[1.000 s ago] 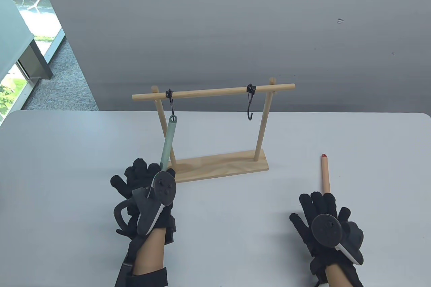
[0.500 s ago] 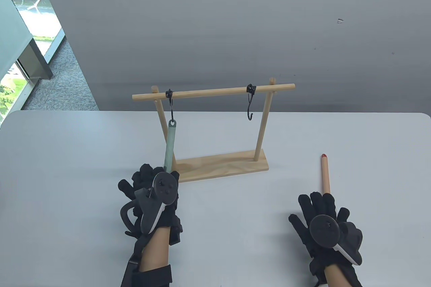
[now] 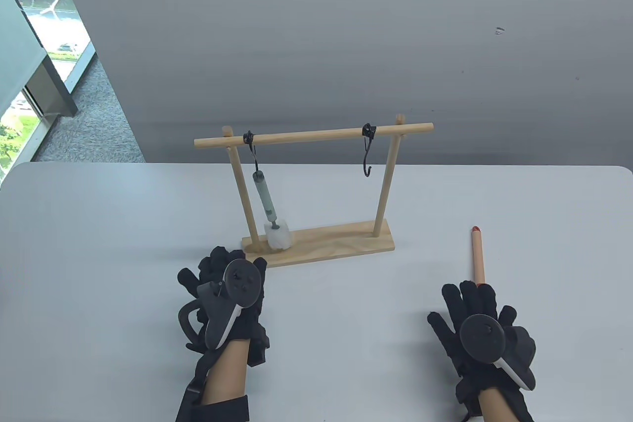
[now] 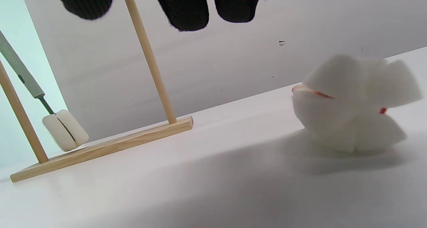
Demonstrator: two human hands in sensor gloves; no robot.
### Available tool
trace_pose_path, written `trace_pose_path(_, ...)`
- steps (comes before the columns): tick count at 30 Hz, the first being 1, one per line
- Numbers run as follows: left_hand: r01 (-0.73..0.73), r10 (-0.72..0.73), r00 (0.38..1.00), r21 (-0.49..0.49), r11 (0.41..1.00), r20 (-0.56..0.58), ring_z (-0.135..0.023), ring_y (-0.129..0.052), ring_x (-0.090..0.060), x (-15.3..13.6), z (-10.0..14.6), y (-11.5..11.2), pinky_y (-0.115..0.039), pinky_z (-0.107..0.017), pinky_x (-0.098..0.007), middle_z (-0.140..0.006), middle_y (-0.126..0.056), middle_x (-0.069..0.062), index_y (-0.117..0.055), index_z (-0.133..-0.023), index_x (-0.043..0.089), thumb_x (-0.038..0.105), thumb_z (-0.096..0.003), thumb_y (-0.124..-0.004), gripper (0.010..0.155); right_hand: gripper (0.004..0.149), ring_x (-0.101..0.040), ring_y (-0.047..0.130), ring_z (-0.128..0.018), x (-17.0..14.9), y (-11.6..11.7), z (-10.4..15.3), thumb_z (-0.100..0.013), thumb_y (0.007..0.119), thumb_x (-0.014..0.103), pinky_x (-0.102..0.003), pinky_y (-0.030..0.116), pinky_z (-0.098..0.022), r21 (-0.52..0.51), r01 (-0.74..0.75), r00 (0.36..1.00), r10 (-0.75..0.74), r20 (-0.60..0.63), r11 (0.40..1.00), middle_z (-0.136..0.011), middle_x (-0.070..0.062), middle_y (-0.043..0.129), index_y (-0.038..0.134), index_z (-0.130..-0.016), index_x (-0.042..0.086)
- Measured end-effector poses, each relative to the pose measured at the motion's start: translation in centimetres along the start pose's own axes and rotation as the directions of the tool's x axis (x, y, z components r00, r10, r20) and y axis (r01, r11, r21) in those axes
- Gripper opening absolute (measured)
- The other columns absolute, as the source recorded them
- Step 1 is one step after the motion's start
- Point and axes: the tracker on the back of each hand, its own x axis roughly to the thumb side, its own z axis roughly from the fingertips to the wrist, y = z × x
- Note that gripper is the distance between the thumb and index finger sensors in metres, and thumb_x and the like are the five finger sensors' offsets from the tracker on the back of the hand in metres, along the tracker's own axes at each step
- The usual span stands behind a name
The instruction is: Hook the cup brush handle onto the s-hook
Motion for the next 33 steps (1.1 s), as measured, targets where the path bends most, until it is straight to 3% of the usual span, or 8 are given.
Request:
trace_pose_path(8,-0.025,0.032,0.990,-0.049,0.999,0.137,-0.099,-0.071,-0.045,1.8,1.7,-1.0,-0.034,-0.071,-0.070,-0.109,-0.069,-0.016,-0.073,-0.094,0.022,0.058,-0.0521,-0.063,0.056,0.072,-0.054,0.030,-0.104,-0.3,-0.4,0.0,-0.053,0.056,0.056,-0.077,0.019,-0.061,-0.022,0.039,0.999,-0.039,-0.012,0.999,-0.114,-0.025,0.038,0.048,-0.110,0.013)
trace_pose_path(15,-0.046,0.075,0.954,-0.105,0.993,0.291,-0.099,-0.070,-0.045,2.9,4.5,-2.2,-0.034,-0.071,-0.070,-0.109,-0.068,-0.017,-0.072,-0.096,0.022,0.059,-0.0522,-0.062,0.058,0.072,-0.054,0.031,-0.104,-0.9,-2.2,0.4,-0.053,0.056,0.055,-0.077,0.019,-0.061,-0.109,0.187,0.982,-0.189,-0.002,0.976,-0.113,-0.026,0.039,0.050,-0.110,0.012)
trace_pose_path(18,-0.040,0.083,0.935,-0.129,0.991,0.344,-0.099,-0.070,-0.045,3.0,5.9,-3.1,-0.035,-0.071,-0.070,-0.109,-0.068,-0.017,-0.072,-0.096,0.022,0.059,-0.0524,-0.061,0.059,0.072,-0.055,0.033,-0.103,-1.8,-3.8,0.6,-0.053,0.057,0.055,-0.077,0.021,-0.061,-0.214,0.271,0.959,-0.282,-0.022,0.939,-0.112,-0.026,0.041,0.052,-0.109,0.011)
trace_pose_path(21,-0.016,0.071,0.915,-0.139,0.990,0.398,-0.099,-0.070,-0.046,3.1,7.2,-4.7,-0.035,-0.071,-0.070,-0.110,-0.068,-0.017,-0.071,-0.098,0.022,0.060,-0.0523,-0.060,0.060,0.071,-0.055,0.038,-0.101,-3.5,-5.0,1.0,-0.053,0.058,0.054,-0.076,0.024,-0.060,-0.307,0.405,0.896,-0.441,-0.055,0.861,-0.110,-0.027,0.045,0.054,-0.108,0.008)
trace_pose_path(23,0.047,0.012,0.905,-0.127,0.991,0.426,-0.099,-0.071,-0.045,3.1,7.7,-5.9,-0.035,-0.070,-0.070,-0.109,-0.069,-0.017,-0.071,-0.097,0.022,0.060,-0.0522,-0.061,0.060,0.071,-0.056,0.041,-0.099,-4.6,-5.3,1.1,-0.053,0.060,0.053,-0.076,0.025,-0.060,-0.358,0.459,0.850,-0.519,-0.091,0.813,-0.109,-0.028,0.048,0.056,-0.106,0.006)
trace_pose_path(26,0.151,-0.061,0.884,-0.159,0.976,0.464,-0.100,-0.071,-0.044,3.2,7.6,-6.5,-0.035,-0.071,-0.070,-0.110,-0.069,-0.016,-0.070,-0.098,0.023,0.061,-0.0524,-0.059,0.061,0.070,-0.057,0.043,-0.099,-5.7,-5.3,0.9,-0.054,0.062,0.050,-0.076,0.025,-0.060,-0.391,0.468,0.816,-0.557,-0.152,0.793,-0.108,-0.029,0.050,0.058,-0.106,0.004)
trace_pose_path(29,0.088,0.002,0.888,-0.173,0.981,0.460,-0.099,-0.072,-0.045,3.0,7.2,-6.9,-0.035,-0.071,-0.070,-0.109,-0.070,-0.016,-0.072,-0.097,0.022,0.061,-0.0523,-0.059,0.061,0.068,-0.058,0.044,-0.098,-6.5,-4.7,-0.1,-0.055,0.065,0.047,-0.077,0.024,-0.060,-0.384,0.455,0.798,-0.559,-0.226,0.804,-0.108,-0.030,0.052,0.059,-0.105,0.001)
trace_pose_path(33,0.093,0.007,0.891,-0.198,0.976,0.453,-0.099,-0.071,-0.045,2.3,7.0,-7.1,-0.035,-0.071,-0.070,-0.109,-0.069,-0.017,-0.072,-0.097,0.022,0.061,-0.0524,-0.058,0.061,0.068,-0.059,0.043,-0.099,-7.0,-4.0,-1.9,-0.055,0.068,0.045,-0.076,0.022,-0.061,-0.306,0.357,0.812,-0.455,-0.366,0.883,-0.107,-0.031,0.052,0.060,-0.105,0.000)
